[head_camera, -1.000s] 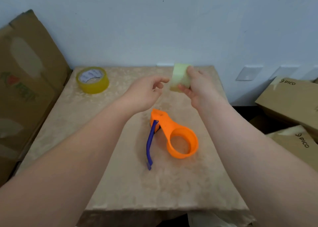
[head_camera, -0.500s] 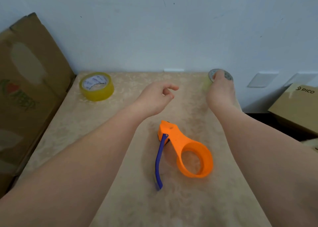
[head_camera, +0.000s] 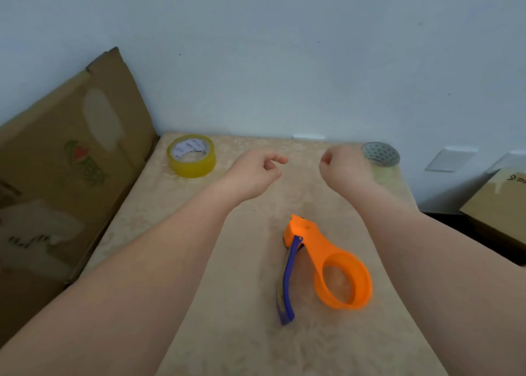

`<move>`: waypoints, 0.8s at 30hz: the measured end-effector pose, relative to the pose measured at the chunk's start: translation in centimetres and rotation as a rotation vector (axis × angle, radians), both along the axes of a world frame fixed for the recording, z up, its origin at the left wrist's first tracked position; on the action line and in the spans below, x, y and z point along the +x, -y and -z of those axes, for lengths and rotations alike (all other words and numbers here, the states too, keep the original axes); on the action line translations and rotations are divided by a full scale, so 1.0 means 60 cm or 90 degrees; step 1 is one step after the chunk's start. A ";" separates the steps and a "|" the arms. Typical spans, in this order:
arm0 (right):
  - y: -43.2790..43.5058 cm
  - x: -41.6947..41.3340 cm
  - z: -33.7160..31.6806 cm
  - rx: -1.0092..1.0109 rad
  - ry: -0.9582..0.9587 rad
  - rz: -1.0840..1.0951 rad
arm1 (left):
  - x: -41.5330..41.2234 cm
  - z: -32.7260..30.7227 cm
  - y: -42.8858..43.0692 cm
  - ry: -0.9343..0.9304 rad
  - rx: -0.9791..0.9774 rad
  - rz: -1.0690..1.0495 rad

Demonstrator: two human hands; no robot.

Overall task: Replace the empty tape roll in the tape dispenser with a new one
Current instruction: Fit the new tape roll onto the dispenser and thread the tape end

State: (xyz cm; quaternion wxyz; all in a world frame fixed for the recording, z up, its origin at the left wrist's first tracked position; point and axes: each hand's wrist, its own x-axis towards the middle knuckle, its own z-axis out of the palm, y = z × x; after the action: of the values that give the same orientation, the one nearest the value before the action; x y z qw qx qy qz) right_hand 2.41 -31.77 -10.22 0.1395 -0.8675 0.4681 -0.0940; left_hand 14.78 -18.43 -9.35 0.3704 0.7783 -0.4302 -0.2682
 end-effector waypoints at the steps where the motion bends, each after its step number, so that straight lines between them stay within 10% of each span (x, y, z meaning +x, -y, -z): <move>1: -0.017 0.016 -0.009 0.058 0.009 -0.033 | 0.012 -0.001 -0.006 0.003 0.002 -0.019; 12: -0.147 0.148 0.018 0.212 -0.230 -0.288 | 0.180 0.064 -0.098 0.257 0.217 -0.162; 24: -0.146 0.157 0.048 0.256 -0.160 -0.244 | 0.208 0.091 -0.085 0.388 0.297 -0.152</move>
State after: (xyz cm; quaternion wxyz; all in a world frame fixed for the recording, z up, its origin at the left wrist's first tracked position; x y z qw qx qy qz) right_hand 11.85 -23.00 -13.08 0.2646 -0.8998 0.3189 0.1369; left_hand 27.27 -13.32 -14.81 0.0675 0.9298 -0.3548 -0.0705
